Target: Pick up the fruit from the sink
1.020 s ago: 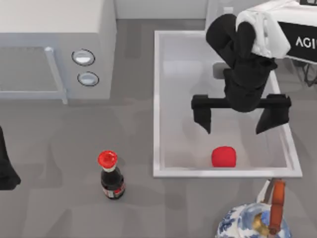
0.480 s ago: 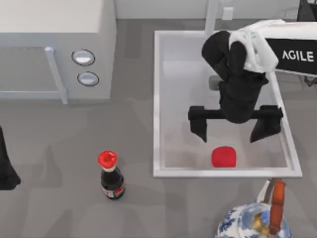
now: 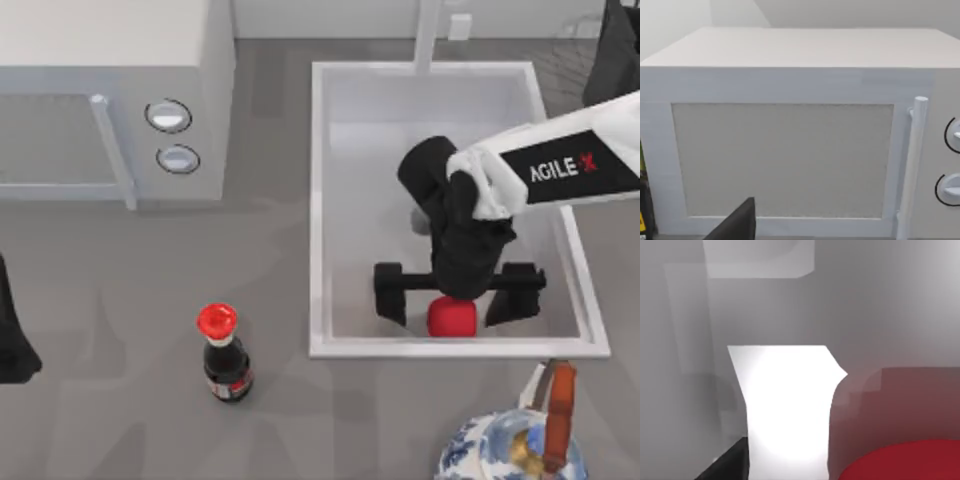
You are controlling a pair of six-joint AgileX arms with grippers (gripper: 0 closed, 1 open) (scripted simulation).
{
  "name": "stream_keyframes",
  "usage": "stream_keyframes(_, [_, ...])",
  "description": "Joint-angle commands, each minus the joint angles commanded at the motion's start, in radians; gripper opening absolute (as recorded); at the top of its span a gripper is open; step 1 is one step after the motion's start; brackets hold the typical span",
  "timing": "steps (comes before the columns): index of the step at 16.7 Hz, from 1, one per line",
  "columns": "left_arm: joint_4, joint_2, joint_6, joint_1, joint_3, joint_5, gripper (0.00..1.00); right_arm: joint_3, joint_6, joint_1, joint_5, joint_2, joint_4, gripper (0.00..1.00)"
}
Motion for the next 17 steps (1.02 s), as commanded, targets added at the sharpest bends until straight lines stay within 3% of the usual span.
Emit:
stream_keyframes(4, [0.0, 0.0, 0.0, 0.0, 0.0, 0.0, 1.0, -0.003, 0.0, 0.0, 0.0, 0.005, 0.006, 1.0])
stream_keyframes(17, [0.0, 0.0, 0.0, 0.0, 0.0, 0.0, 1.0, -0.003, 0.0, 0.0, 0.0, 0.005, 0.006, 0.02])
